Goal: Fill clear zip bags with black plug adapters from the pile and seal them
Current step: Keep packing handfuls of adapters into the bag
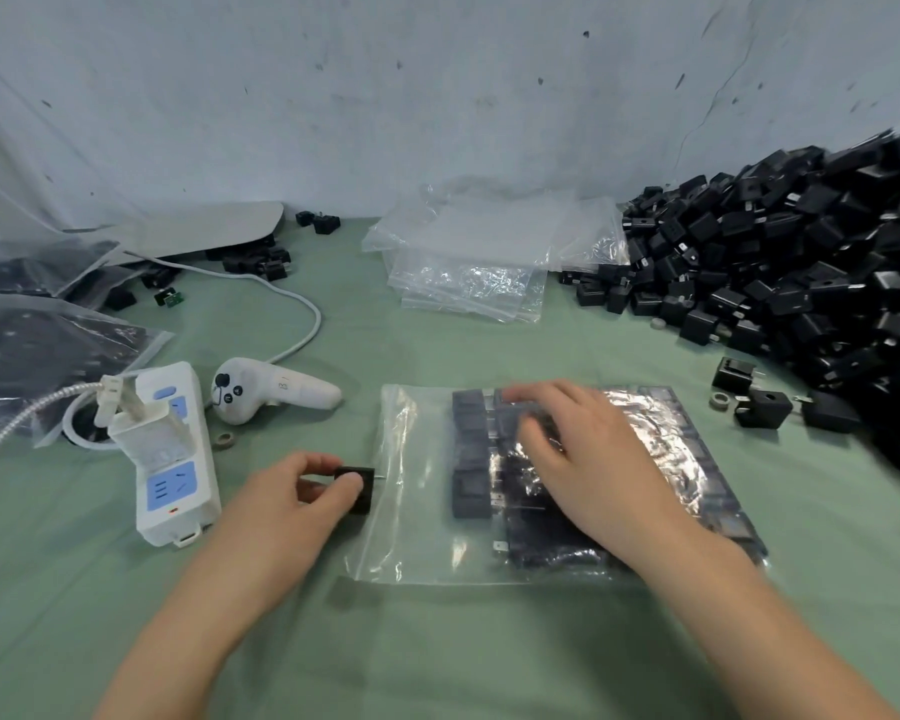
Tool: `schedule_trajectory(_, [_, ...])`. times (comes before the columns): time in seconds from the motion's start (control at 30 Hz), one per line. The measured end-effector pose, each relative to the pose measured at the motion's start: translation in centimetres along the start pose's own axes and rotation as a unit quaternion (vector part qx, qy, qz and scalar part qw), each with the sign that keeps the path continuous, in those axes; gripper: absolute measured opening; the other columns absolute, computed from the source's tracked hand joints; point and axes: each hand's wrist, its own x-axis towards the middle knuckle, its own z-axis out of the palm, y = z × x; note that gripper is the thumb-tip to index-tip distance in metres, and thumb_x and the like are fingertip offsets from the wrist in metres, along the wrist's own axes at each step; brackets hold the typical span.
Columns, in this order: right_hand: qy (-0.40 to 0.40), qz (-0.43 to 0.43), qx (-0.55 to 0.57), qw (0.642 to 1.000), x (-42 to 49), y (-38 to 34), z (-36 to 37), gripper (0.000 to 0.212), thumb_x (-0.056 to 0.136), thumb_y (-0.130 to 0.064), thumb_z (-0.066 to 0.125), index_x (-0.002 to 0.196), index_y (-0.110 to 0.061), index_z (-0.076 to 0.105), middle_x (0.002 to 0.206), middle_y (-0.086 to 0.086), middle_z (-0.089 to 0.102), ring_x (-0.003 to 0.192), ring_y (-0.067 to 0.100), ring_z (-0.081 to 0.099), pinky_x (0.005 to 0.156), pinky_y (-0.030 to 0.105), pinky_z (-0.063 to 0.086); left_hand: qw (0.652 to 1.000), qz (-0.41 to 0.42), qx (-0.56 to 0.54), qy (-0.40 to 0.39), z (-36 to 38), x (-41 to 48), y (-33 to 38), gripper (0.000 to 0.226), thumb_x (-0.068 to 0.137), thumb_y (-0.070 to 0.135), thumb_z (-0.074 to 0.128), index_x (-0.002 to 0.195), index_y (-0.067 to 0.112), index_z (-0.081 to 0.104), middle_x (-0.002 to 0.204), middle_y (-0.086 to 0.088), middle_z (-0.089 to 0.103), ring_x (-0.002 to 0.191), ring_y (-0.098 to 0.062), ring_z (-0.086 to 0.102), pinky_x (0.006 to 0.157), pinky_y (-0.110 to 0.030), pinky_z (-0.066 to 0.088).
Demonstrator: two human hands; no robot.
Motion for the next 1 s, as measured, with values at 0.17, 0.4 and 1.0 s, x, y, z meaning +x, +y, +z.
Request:
schedule_trajectory(0.17, [-0.053, 0.014, -0.063, 0.997, -0.1, 0.6, 0.5, 0.035, 0.101, -0.033, 0.041, 0.132, -0.032, 0.057, 0.134, -0.014, 0.054, 0.126, 0.012, 0.044, 0.112, 0.032, 0.03, 1.0, 0.0, 0.012, 0.026, -0.3, 0.3, -0.1, 0.019, 0.091, 0.035, 0.067, 0.107, 0.025, 0.065, 0.084, 0.007, 0.07, 0.076, -0.014, 0.064, 0.069, -0.03, 0.048])
schedule_trajectory(0.4, [-0.052, 0.01, -0.096, 0.994, 0.0, 1.1, 1.2, 0.037, 0.099, -0.036, 0.04, 0.131, -0.033, 0.058, 0.135, -0.013, 0.053, 0.125, 0.015, 0.043, 0.113, 0.034, 0.03, 0.995, 0.003, -0.094, -0.025, 0.0, 0.8, -0.5, 0.012, 0.092, 0.032, 0.067, 0.103, 0.027, 0.068, 0.082, 0.005, 0.077, 0.072, -0.017, 0.072, 0.084, -0.041, 0.057])
schedule_trajectory(1.0, [-0.054, 0.005, -0.099, 0.994, -0.1, 1.3, 1.3, 0.038, 0.1, -0.038, 0.038, 0.133, -0.034, 0.056, 0.138, -0.014, 0.05, 0.128, 0.014, 0.04, 0.114, 0.032, 0.027, 0.994, 0.081, 0.007, -0.07, 1.2, 0.4, 0.0, 0.05, 0.098, 0.051, 0.044, 0.091, 0.008, 0.069, 0.074, -0.002, 0.067, 0.063, -0.005, 0.053, 0.066, -0.025, 0.044])
